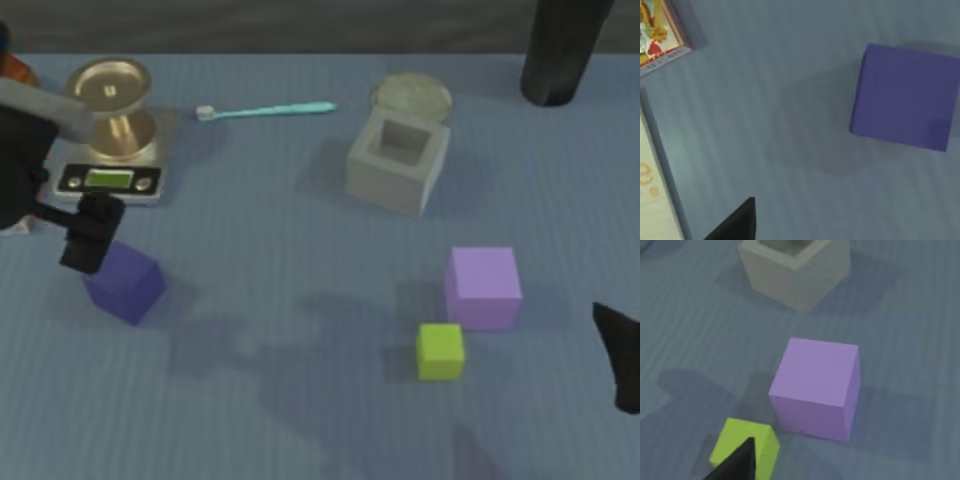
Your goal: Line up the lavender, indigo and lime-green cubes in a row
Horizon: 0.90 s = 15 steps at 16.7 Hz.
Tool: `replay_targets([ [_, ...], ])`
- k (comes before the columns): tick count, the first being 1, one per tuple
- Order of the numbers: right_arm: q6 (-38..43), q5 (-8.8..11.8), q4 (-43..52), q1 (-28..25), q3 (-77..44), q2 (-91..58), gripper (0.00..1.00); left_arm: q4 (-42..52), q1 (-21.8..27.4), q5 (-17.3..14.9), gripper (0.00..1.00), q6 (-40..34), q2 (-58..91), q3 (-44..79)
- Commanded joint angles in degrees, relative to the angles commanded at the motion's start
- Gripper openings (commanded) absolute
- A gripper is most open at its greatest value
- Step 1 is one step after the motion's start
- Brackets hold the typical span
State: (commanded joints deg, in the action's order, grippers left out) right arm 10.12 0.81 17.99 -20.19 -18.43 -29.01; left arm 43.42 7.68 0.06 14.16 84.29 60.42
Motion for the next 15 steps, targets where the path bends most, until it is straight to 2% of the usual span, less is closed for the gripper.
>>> replay_targets([
  [4, -5.7, -0.3, -9.2, 9.5, 11.2, 15.8, 1.0, 9.0, 1.6, -0.1, 1.0, 2.9, 17.0, 12.8],
  [8, -9.3, -0.7, -16.1, 17.3, 17.2, 25.9, 1.0, 14.4, 2.6, -0.1, 1.0, 4.7, 28.3, 21.5],
  [11, -10.1, -0.8, -18.0, 19.6, 18.4, 29.0, 1.0, 15.7, 2.9, -0.1, 1.0, 5.2, 30.9, 23.9],
  [15, -10.1, -0.8, -18.0, 19.6, 18.4, 29.0, 1.0, 15.6, 2.6, -0.1, 1.0, 5.2, 30.8, 23.8],
])
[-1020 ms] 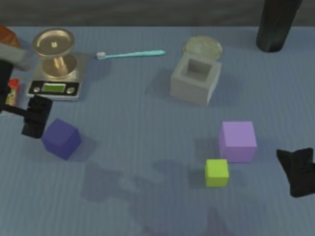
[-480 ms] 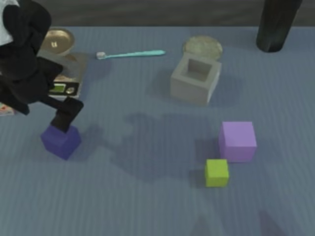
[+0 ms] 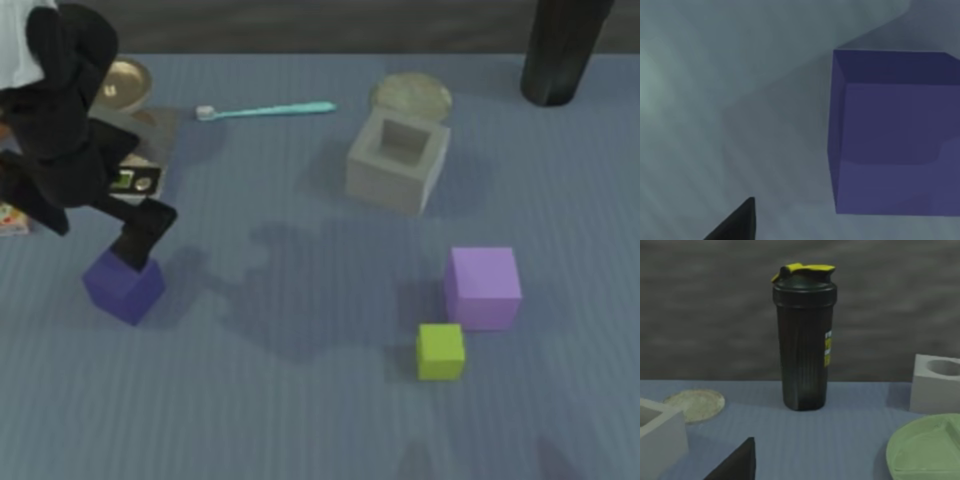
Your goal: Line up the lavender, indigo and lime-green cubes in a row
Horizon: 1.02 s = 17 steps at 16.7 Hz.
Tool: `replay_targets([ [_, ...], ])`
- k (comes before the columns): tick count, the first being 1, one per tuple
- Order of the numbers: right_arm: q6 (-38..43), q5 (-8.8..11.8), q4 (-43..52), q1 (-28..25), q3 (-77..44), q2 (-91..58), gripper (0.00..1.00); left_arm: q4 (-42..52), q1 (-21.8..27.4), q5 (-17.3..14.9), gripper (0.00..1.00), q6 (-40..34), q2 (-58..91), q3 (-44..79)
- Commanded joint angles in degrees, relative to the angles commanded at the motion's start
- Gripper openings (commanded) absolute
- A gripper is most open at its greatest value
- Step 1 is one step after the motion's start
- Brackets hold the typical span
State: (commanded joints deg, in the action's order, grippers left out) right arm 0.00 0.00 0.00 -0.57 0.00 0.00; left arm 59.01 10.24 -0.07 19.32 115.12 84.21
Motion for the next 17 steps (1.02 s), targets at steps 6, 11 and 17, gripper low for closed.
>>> replay_targets([
  [6, 0.0, 0.0, 0.0, 0.0, 0.0, 0.0, 1.0, -9.6, 0.2, 0.0, 1.0, 0.2, 4.5, -4.8],
  [11, 0.0, 0.0, 0.0, 0.0, 0.0, 0.0, 1.0, -17.7, 0.2, -0.1, 1.0, 0.3, 8.7, -9.1],
  [17, 0.0, 0.0, 0.0, 0.0, 0.0, 0.0, 1.0, -17.7, 0.2, -0.1, 0.77, 0.3, 8.7, -9.1],
])
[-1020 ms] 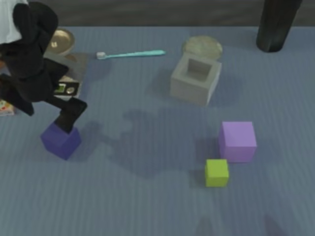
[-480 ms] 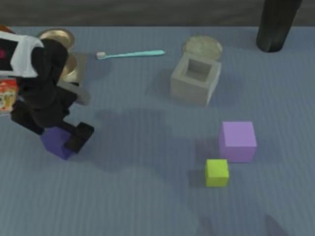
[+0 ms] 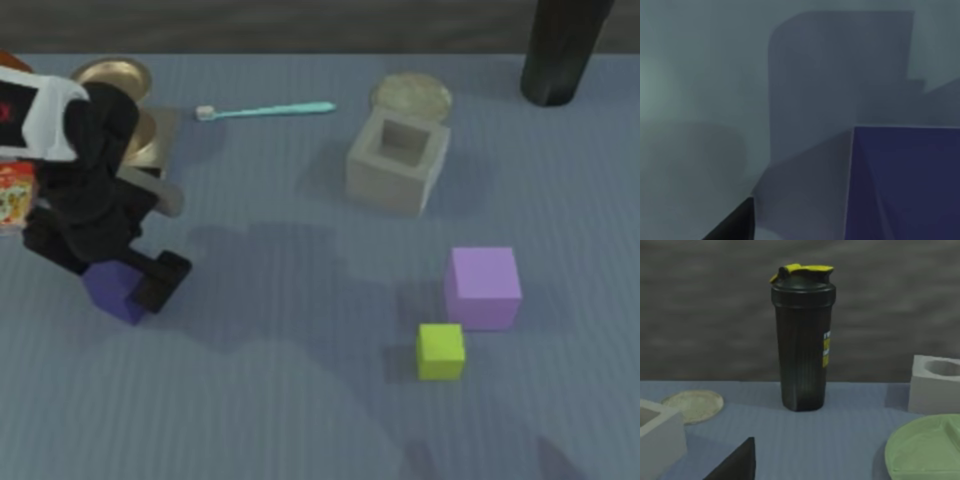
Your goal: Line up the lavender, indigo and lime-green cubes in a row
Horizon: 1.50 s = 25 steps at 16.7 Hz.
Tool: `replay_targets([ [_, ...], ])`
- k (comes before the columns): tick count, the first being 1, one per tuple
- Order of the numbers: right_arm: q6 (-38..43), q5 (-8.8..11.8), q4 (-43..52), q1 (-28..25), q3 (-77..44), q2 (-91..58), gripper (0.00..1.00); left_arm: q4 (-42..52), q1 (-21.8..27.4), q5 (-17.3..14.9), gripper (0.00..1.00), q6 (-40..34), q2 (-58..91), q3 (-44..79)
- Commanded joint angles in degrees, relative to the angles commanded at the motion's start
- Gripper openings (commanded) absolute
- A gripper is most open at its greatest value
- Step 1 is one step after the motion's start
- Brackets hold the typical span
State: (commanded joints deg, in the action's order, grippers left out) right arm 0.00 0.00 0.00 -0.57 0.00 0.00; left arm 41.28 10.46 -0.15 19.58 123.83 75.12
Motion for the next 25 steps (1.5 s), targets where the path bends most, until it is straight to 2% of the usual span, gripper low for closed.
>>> replay_targets([
  [10, 0.0, 0.0, 0.0, 0.0, 0.0, 0.0, 1.0, 0.0, 0.0, 0.0, 0.02, 0.0, 0.0, 0.0],
  [20, 0.0, 0.0, 0.0, 0.0, 0.0, 0.0, 1.0, 0.8, 0.0, -0.3, 0.0, -0.2, -1.4, 0.5],
  [25, 0.0, 0.0, 0.0, 0.0, 0.0, 0.0, 1.0, 9.4, -0.8, -0.3, 0.0, -0.4, -5.0, 4.7],
])
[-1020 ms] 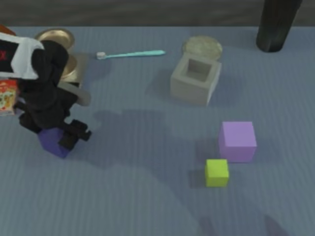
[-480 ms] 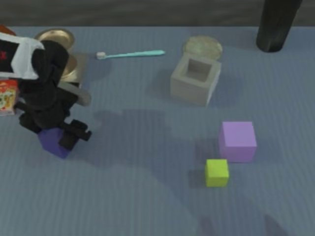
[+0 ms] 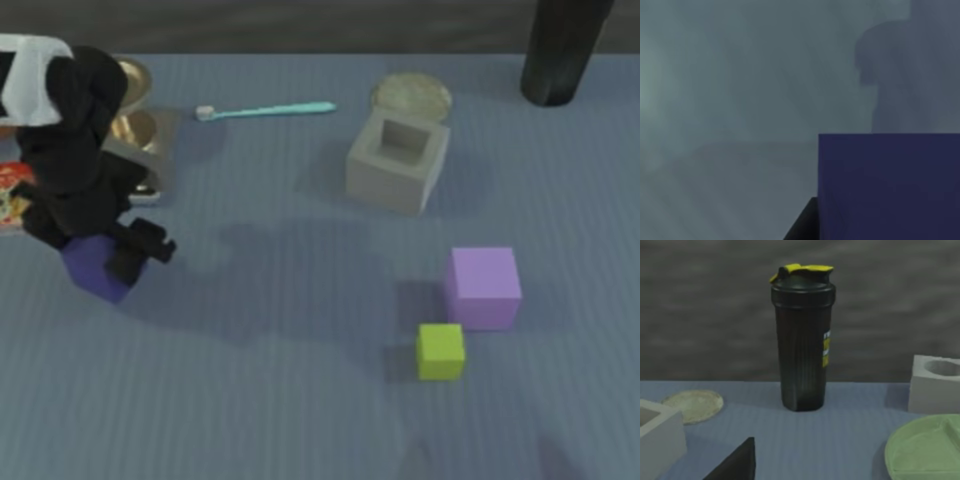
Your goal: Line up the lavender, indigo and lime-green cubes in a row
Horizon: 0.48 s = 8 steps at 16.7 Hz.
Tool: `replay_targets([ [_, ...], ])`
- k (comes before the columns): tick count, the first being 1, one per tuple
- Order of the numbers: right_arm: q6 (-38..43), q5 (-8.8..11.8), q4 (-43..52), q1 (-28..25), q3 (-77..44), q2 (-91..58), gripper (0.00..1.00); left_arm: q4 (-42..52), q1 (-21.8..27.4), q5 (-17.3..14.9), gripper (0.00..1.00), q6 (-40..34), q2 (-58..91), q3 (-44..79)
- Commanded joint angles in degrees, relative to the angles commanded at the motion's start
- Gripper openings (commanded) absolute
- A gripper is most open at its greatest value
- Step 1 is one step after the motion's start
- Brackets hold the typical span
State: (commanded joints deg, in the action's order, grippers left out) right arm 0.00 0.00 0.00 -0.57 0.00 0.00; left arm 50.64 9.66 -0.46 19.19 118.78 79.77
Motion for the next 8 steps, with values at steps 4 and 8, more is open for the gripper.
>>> replay_targets([
  [4, 0.0, 0.0, 0.0, 0.0, 0.0, 0.0, 1.0, 5.1, -0.3, 0.0, 0.0, 0.0, -3.0, 2.8],
  [8, 0.0, 0.0, 0.0, 0.0, 0.0, 0.0, 1.0, 5.0, 0.1, 0.0, 0.0, 0.0, -2.7, 2.7],
])
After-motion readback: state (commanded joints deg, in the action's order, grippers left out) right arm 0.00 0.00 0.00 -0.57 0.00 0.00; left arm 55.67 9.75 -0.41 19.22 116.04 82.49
